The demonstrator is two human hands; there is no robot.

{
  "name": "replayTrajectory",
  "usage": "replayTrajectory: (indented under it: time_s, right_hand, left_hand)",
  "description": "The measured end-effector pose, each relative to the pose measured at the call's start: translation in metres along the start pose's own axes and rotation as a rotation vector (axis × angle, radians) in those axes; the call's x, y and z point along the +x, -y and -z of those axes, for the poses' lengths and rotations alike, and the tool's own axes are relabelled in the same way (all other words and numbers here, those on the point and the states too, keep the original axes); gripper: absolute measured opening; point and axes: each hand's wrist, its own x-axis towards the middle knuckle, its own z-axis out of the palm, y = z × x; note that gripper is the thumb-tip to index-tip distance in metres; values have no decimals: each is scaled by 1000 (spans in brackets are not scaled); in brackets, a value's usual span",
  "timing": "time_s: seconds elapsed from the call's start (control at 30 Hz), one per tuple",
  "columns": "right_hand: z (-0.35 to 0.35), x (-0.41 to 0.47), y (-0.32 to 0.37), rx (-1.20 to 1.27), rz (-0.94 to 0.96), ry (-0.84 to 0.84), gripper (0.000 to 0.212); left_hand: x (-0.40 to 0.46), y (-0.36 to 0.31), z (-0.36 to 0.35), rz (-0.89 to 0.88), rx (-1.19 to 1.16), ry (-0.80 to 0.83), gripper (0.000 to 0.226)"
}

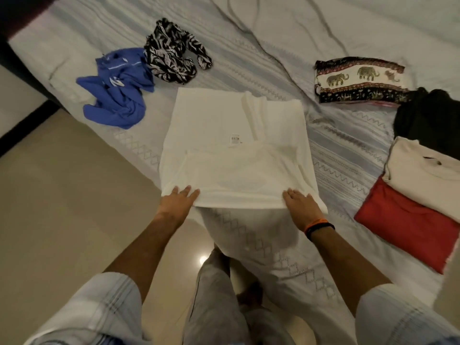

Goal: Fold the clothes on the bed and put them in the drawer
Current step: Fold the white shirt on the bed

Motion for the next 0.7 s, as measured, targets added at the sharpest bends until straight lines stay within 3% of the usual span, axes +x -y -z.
replayTrajectory:
  time_s: [0.17,0.37,0.5,0.7]
  right_hand:
    - [-12,-44,4,40,26,21,47]
    - [-1,-57,-1,88,12,15,35]
    - [20,-38,-14,63,-25,-7,31]
    - [68,38,-38,109,-130,-92,26]
  left_hand:
    - [-43,-9,-26,-47,-13,-11,77]
    - [-57,-6,-21,24,-117,-64,49]
    - [-40,9,8,173,-68,-119,27]
    - [34,52,61,222,-119,-251,26]
